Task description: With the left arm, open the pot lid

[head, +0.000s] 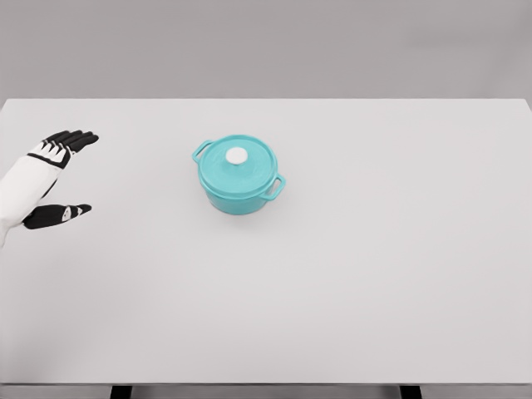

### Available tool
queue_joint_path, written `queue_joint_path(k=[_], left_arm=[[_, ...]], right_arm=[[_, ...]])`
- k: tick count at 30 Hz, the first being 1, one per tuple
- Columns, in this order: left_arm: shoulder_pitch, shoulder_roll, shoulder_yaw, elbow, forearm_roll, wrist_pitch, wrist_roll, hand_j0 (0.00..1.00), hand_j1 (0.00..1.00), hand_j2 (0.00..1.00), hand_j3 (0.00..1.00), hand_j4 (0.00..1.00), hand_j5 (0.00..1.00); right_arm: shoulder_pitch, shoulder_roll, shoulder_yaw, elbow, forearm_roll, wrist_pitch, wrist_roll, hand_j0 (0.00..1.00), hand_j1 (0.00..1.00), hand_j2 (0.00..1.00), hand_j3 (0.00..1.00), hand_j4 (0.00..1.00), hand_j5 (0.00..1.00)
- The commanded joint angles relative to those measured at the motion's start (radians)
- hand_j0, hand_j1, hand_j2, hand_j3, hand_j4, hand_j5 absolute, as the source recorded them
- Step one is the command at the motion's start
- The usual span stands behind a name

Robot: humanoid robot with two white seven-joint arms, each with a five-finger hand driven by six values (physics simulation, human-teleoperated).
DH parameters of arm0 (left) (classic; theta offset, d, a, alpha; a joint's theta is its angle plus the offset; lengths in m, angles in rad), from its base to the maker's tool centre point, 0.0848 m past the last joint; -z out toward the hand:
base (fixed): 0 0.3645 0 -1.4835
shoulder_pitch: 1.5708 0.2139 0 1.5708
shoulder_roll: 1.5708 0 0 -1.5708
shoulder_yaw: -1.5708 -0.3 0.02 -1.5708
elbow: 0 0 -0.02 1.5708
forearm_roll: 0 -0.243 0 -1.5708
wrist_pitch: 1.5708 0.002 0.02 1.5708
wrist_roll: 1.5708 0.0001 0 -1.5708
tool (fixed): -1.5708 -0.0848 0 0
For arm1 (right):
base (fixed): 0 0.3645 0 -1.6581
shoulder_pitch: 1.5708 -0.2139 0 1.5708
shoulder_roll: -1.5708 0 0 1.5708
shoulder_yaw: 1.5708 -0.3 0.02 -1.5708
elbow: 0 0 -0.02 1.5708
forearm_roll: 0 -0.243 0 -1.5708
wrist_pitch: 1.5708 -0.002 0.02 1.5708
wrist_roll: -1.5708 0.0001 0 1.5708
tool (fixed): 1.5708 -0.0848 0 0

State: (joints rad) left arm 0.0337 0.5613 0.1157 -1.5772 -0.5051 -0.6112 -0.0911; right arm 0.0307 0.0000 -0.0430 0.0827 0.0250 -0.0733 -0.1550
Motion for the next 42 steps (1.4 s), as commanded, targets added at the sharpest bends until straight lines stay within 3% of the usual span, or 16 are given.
queue_joint_path(k=[1, 5, 7, 9, 13, 15, 17, 18, 20, 23, 26, 29, 39, 42], left_arm=[[0.0, 0.0, -0.001, 0.002, 0.005, 0.0, 0.001, 1.0, 1.0, 1.0, 1.0, 1.0, 1.0], [-0.005, -0.009, -0.008, 0.0, -0.004, 0.0, 0.001, 1.0, 1.0, 1.0, 1.0, 1.0, 1.0], [-0.047, -0.034, -0.027, 0.012, -0.01, 0.0, -0.001, 1.0, 1.0, 1.0, 1.0, 1.0, 1.0], [-0.097, -0.037, -0.09, 0.025, -0.01, 0.0, -0.004, 1.0, 1.0, 1.0, 1.0, 1.0, 1.0], [-0.32, -0.072, -0.198, 0.147, -0.003, 0.0, -0.177, 1.0, 1.0, 1.0, 1.0, 1.0, 1.0], [-0.368, -0.103, -0.248, 0.172, 0.003, 0.0, -0.216, 1.0, 1.0, 1.0, 1.0, 1.0, 1.0], [-0.393, -0.107, -0.324, 0.172, 0.051, 0.0, -0.219, 1.0, 1.0, 1.0, 1.0, 1.0, 1.0], [-0.425, -0.107, -0.39, 0.172, 0.115, 0.0, -0.225, 1.0, 1.0, 1.0, 1.0, 1.0, 1.0], [-0.476, -0.112, -0.478, 0.16, 0.21, 0.0, -0.294, 1.0, 1.0, 1.0, 1.0, 1.0, 1.0], [-0.494, -0.159, -0.481, 0.152, 0.261, 0.0, -0.367, 1.0, 1.0, 1.0, 1.0, 1.0, 1.0], [-0.495, -0.181, -0.482, 0.091, 0.307, 0.0, -0.432, 1.0, 1.0, 1.0, 1.0, 1.0, 1.0], [-0.529, -0.184, -0.485, 0.094, 0.342, 0.111, -0.52, 1.0, 1.0, 1.0, 1.0, 1.0, 1.0], [-0.626, -0.213, -0.482, 0.256, 0.378, 0.157, -0.52, 1.0, 1.0, 1.0, 1.0, 1.0, 1.0], [-0.621, -0.228, -0.498, 0.258, 0.457, 0.221, -0.52, 1.0, 1.0, 1.0, 1.0, 1.0, 1.0]], right_arm=[[0.0, 0.0, 0.0, 0.0, 0.0, 0.0, 0.0, 1.0, 1.0, 1.0, 1.0, 1.0, 1.0], [0.0, 0.0, 0.0, 0.0, 0.0, 0.0, 0.0, 1.0, 1.0, 1.0, 1.0, 1.0, 1.0], [0.0, 0.0, 0.0, 0.0, 0.0, 0.001, 0.0, 1.0, 1.0, 1.0, 1.0, 1.0, 1.0], [0.0, 0.0, 0.0, 0.0, 0.0, 0.001, 0.0, 1.0, 1.0, 1.0, 1.0, 1.0, 1.0], [0.0, 0.0, 0.0, 0.0, 0.0, 0.001, 0.0, 1.0, 1.0, 1.0, 1.0, 1.0, 1.0], [0.0, 0.0, 0.0, 0.0, 0.0, 0.0, 0.0, 1.0, 1.0, 1.0, 1.0, 1.0, 1.0], [0.0, 0.0, 0.0, 0.0, 0.0, 0.0, 0.0, 1.0, 1.0, 1.0, 1.0, 1.0, 1.0], [0.0, 0.0, 0.0, 0.0, 0.0, 0.0, 0.0, 1.0, 1.0, 1.0, 1.0, 1.0, 1.0], [0.0, 0.0, 0.0, 0.0, 0.0, 0.0, 0.0, 1.0, 1.0, 1.0, 1.0, 1.0, 1.0], [0.0, 0.0, 0.0, 0.0, 0.0, 0.0, 0.0, 1.0, 1.0, 1.0, 1.0, 1.0, 1.0], [0.0, 0.0, 0.0, 0.0, 0.0, 0.0, 0.0, 1.0, 1.0, 1.0, 1.0, 1.0, 1.0], [0.0, 0.0, 0.0, 0.0, 0.0, 0.0, 0.0, 1.0, 1.0, 1.0, 1.0, 1.0, 1.0], [0.0, 0.0, 0.0, 0.0, 0.0, 0.0, 0.0, 1.0, 1.0, 1.0, 1.0, 1.0, 1.0], [0.0, 0.0, 0.0, 0.0, 0.0, 0.0, 0.0, 1.0, 1.0, 1.0, 1.0, 1.0, 1.0]])
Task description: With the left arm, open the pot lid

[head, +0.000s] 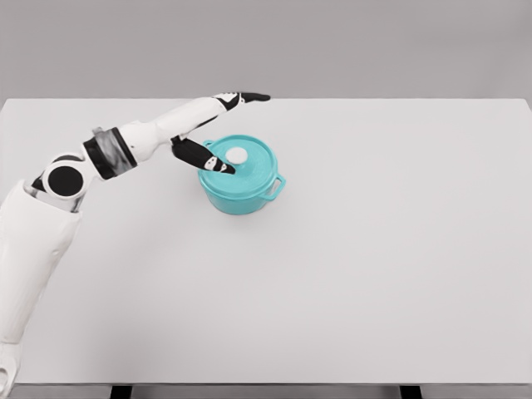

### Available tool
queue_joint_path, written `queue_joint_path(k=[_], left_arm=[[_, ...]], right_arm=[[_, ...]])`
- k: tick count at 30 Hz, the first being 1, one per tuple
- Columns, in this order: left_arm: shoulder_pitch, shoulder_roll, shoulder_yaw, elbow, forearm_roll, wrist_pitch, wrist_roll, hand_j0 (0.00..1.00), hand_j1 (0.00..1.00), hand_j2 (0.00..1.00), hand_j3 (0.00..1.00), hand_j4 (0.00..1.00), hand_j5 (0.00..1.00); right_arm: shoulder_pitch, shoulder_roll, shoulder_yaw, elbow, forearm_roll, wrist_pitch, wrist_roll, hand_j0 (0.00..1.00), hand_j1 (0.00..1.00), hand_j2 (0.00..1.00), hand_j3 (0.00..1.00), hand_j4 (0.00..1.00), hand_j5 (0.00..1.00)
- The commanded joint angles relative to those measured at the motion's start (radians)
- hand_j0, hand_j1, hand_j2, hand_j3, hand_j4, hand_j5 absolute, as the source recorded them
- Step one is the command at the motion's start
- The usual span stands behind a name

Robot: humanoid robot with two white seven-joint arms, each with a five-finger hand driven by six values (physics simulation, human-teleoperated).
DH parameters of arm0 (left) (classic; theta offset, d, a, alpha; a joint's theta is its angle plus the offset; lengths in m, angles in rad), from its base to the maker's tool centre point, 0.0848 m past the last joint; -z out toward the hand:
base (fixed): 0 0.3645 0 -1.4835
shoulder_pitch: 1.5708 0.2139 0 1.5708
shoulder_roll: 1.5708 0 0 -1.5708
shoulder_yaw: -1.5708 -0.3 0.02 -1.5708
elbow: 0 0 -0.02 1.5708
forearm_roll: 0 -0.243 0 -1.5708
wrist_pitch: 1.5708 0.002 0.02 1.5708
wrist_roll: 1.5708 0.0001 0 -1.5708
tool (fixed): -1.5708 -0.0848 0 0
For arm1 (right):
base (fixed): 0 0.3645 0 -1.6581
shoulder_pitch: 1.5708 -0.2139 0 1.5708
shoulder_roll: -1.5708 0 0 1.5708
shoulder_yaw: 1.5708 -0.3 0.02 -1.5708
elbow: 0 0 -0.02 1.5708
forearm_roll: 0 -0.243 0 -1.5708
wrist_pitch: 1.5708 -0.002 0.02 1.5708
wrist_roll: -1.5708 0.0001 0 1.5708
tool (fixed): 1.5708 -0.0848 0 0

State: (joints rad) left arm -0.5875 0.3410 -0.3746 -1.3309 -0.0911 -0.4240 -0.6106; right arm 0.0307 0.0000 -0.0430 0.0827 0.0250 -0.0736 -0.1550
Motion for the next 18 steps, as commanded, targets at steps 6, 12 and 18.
queue_joint_path(k=[6, 12, 18], left_arm=[[0.002, -0.007, -0.009, 0.015, 0.105, 0.146, 0.0, 0.96, 0.96, 0.96, 0.96, 0.96, 0.96], [-0.003, -0.002, -0.059, 0.03, 0.097, 0.225, 0.0, 0.88, 0.88, 0.88, 0.88, 0.88, 0.88], [-0.005, -0.002, -0.079, 0.038, 0.061, 0.222, 0.0, 0.85, 0.85, 0.85, 0.85, 0.85, 0.85]], right_arm=[[0.0, 0.0, 0.0, 0.0, 0.0, 0.0, 0.0, 1.0, 1.0, 1.0, 1.0, 1.0, 1.0], [0.0, 0.0, 0.0, 0.0, 0.0, 0.0, 0.0, 1.0, 1.0, 1.0, 1.0, 1.0, 1.0], [0.0, 0.0, 0.0, 0.0, 0.0, 0.0, 0.0, 1.0, 1.0, 1.0, 1.0, 1.0, 1.0]])
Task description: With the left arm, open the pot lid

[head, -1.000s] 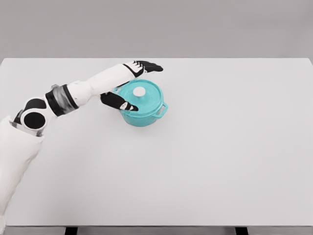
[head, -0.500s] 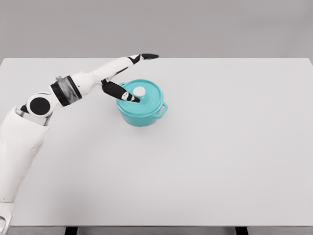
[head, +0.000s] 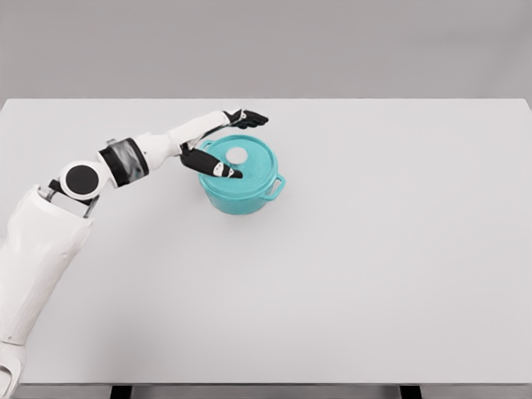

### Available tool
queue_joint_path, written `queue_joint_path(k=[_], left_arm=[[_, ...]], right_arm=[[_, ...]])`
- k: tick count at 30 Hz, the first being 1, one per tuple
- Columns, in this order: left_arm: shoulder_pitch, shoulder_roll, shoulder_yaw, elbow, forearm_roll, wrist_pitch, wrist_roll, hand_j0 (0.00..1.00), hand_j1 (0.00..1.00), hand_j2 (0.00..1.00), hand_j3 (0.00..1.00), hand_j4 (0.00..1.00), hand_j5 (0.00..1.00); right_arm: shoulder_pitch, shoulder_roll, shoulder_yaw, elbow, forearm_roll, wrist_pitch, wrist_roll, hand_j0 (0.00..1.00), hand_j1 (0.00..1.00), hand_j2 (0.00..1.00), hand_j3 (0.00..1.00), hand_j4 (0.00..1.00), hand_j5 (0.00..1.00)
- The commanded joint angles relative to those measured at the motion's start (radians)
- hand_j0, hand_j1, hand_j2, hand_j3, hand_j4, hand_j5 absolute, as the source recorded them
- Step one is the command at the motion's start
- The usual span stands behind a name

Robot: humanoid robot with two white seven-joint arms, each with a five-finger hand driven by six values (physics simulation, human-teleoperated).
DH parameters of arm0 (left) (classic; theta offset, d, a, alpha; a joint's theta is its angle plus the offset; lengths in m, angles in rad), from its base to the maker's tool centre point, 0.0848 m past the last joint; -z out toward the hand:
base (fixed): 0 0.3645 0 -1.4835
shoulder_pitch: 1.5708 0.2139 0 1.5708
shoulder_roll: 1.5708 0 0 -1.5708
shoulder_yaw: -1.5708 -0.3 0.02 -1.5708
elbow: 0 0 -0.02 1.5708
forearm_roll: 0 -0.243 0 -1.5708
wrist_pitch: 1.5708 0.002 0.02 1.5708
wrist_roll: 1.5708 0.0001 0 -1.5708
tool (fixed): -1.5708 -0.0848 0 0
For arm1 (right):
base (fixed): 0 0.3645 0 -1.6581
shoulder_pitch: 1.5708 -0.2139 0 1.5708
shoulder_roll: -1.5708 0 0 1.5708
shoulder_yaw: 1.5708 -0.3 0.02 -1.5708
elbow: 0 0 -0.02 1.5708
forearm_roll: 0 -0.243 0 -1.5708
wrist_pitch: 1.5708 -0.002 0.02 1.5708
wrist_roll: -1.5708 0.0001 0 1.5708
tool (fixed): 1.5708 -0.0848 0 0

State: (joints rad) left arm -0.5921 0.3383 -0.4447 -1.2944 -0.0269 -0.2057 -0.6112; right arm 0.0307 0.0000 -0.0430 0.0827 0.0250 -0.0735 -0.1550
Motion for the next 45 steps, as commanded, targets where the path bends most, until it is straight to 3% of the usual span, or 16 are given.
queue_joint_path(k=[1, 7, 15, 45], left_arm=[[0.0, -0.001, -0.011, 0.001, -0.019, 0.003, 0.0, 0.85, 0.85, 0.85, 0.85, 0.85, 0.85], [-0.002, -0.002, -0.009, 0.004, -0.021, 0.003, 0.0, 0.76, 0.76, 0.76, 0.76, 0.76, 0.76], [0.0, -0.007, 0.0, 0.023, -0.062, -0.006, 0.0, 0.76, 0.76, 0.76, 0.76, 0.76, 0.76], [0.008, -0.007, 0.001, 0.024, -0.082, -0.006, 0.0, 0.71, 0.71, 0.71, 0.71, 0.71, 0.71]], right_arm=[[0.0, 0.0, 0.0, 0.0, 0.0, 0.0, 0.0, 1.0, 1.0, 1.0, 1.0, 1.0, 1.0], [0.0, 0.0, 0.0, 0.0, 0.0, 0.0, 0.0, 1.0, 1.0, 1.0, 1.0, 1.0, 1.0], [0.0, 0.0, 0.0, 0.0, 0.0, 0.0, 0.0, 1.0, 1.0, 1.0, 1.0, 1.0, 1.0], [0.0, 0.0, 0.0, 0.0, 0.0, 0.001, 0.0, 1.0, 1.0, 1.0, 1.0, 1.0, 1.0]])
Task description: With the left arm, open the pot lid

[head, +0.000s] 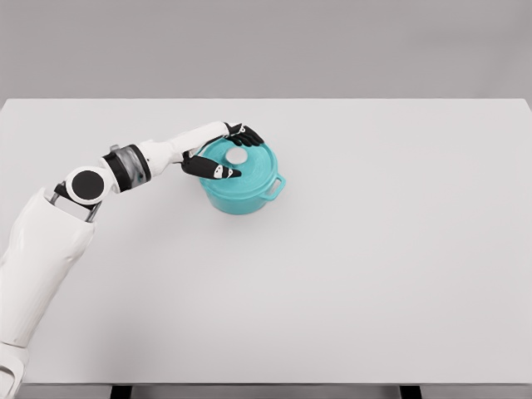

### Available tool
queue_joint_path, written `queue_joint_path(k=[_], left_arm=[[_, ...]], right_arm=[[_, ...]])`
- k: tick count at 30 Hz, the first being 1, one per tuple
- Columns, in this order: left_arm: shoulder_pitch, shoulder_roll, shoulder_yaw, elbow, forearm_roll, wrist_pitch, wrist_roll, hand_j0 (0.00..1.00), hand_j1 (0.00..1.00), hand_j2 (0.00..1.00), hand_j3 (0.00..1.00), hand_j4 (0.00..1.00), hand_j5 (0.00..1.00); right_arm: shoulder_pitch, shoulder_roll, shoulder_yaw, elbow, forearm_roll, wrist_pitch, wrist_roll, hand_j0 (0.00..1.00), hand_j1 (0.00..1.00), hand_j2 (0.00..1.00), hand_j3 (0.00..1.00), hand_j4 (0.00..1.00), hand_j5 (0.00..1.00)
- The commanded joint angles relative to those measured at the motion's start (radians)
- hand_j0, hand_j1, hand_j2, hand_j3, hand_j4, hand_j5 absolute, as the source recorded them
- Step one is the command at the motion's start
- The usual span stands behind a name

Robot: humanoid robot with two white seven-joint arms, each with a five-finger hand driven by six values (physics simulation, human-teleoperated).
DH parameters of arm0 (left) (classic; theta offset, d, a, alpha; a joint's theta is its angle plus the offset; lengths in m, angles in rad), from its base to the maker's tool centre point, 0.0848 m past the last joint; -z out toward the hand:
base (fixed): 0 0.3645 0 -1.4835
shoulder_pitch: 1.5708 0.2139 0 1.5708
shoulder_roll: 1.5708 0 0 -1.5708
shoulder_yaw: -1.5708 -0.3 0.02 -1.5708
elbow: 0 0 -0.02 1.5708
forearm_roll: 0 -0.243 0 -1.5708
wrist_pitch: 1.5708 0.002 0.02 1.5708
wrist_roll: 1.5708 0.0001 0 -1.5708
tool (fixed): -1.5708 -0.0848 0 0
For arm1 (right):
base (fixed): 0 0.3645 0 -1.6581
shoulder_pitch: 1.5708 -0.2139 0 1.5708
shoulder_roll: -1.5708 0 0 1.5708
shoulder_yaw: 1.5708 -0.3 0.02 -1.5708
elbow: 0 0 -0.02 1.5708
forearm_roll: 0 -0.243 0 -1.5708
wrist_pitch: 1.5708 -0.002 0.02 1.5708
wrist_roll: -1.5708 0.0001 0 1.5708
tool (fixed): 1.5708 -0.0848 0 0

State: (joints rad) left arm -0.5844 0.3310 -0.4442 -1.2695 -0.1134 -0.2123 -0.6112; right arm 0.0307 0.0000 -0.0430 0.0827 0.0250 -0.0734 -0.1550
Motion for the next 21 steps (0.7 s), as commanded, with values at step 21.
queue_joint_path(k=[21], left_arm=[[0.0, -0.007, 0.01, 0.018, -0.015, 0.001, 0.0, 0.62, 0.62, 0.62, 0.62, 0.62, 0.62]], right_arm=[[0.0, 0.0, 0.0, 0.0, 0.0, 0.001, 0.0, 1.0, 1.0, 1.0, 1.0, 1.0, 1.0]])
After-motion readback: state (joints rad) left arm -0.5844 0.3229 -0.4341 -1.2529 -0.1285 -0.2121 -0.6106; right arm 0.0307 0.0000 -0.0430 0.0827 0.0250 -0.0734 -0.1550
